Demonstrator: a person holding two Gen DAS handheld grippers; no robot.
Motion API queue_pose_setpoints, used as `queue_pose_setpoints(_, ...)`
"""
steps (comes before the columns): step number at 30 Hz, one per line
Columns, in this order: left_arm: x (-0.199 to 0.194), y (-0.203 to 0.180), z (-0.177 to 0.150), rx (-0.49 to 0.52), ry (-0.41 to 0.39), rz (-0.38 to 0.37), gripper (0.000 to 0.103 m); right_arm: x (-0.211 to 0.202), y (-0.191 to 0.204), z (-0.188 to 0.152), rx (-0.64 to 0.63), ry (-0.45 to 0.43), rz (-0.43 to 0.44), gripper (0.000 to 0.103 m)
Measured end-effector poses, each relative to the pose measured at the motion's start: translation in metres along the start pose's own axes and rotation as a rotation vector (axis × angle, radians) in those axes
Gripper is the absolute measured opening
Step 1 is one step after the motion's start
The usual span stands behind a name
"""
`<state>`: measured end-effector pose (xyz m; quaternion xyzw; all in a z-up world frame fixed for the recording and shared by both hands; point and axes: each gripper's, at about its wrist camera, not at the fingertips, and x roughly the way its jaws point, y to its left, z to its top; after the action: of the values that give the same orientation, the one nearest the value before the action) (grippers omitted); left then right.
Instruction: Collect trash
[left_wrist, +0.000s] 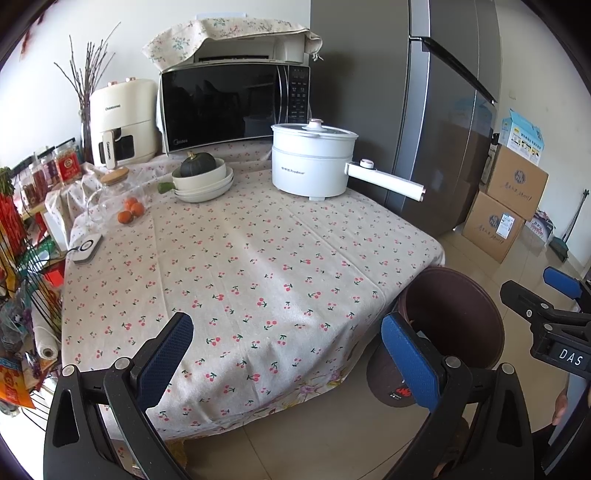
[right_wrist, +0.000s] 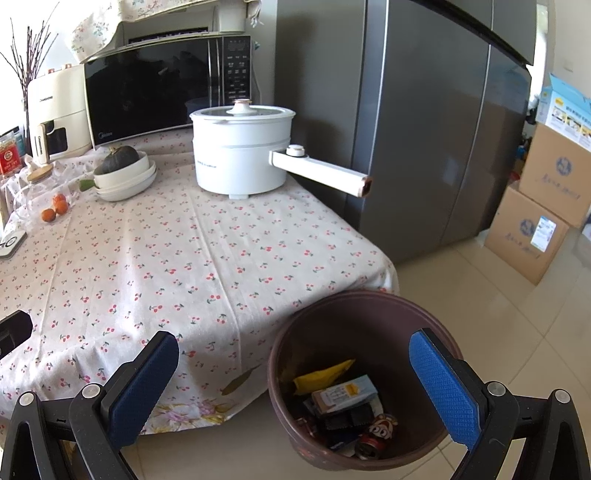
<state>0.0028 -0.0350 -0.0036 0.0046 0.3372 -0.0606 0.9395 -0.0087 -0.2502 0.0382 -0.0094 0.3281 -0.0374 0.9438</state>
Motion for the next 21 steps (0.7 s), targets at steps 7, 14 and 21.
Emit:
queue_pose_setpoints(7, 0.0001, 0.0001, -0.0006, -0.004, 0.006, -0.002, 0.103, 0.0003, 0.0023, -0.0006, -0.006, 0.001, 0.002, 0.103)
queue_pose_setpoints(14, 0.0012, -0.0006, -0.0012, 0.001, 0.011, -0.006, 0.103, 0.0001, 0.0029, -0.0005, -0.006, 0.000, 0.001, 0.102)
queue_pose_setpoints(21, 0.0025, -0.0012, -0.0023, -0.001, 0.020, -0.033, 0.103, -0.0006, 0.0021, -0.0009, -0.006, -0.003, -0.003, 0.103)
